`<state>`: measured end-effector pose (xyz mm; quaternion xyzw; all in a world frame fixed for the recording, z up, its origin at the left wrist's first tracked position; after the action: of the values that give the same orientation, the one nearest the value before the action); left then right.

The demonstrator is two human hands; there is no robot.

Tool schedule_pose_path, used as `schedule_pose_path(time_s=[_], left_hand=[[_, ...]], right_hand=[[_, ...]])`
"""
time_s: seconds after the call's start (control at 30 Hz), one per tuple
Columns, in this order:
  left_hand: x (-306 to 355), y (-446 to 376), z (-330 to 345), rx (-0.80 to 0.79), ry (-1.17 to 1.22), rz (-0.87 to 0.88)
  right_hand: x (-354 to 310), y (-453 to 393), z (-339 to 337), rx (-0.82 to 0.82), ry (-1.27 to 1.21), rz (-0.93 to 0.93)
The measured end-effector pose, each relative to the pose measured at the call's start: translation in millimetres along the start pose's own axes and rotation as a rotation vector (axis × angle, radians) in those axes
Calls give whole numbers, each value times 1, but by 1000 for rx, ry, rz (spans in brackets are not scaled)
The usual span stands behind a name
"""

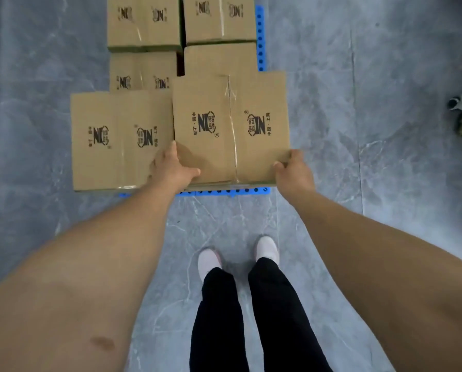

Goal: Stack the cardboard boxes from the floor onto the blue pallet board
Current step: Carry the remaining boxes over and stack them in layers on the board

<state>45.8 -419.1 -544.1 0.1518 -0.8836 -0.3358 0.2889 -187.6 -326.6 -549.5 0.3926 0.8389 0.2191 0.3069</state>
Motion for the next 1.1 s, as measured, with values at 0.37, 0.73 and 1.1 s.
schedule_pose_path(time_s=[0.37, 0.73, 1.1], left_hand=[[-18, -23, 16, 70, -249, 5], [-29, -17, 24, 87, -322, 37], [-29, -15, 21, 98, -286, 22]], right_hand=[[6, -20, 43, -11, -52, 11], [7, -21, 52, -13, -65, 18], [2, -27, 49, 13, -90, -1]])
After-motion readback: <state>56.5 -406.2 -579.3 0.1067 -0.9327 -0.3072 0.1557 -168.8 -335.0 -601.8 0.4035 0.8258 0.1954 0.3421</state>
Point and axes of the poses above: each hand's wrist, its own y-axis away from the middle knuckle, its own z-axis out of the palm, x = y × z, the point moved 3 cm from there along -y, towards the middle knuckle, and after that the axes turned 9 degrees about y, right-handed, at the moved point
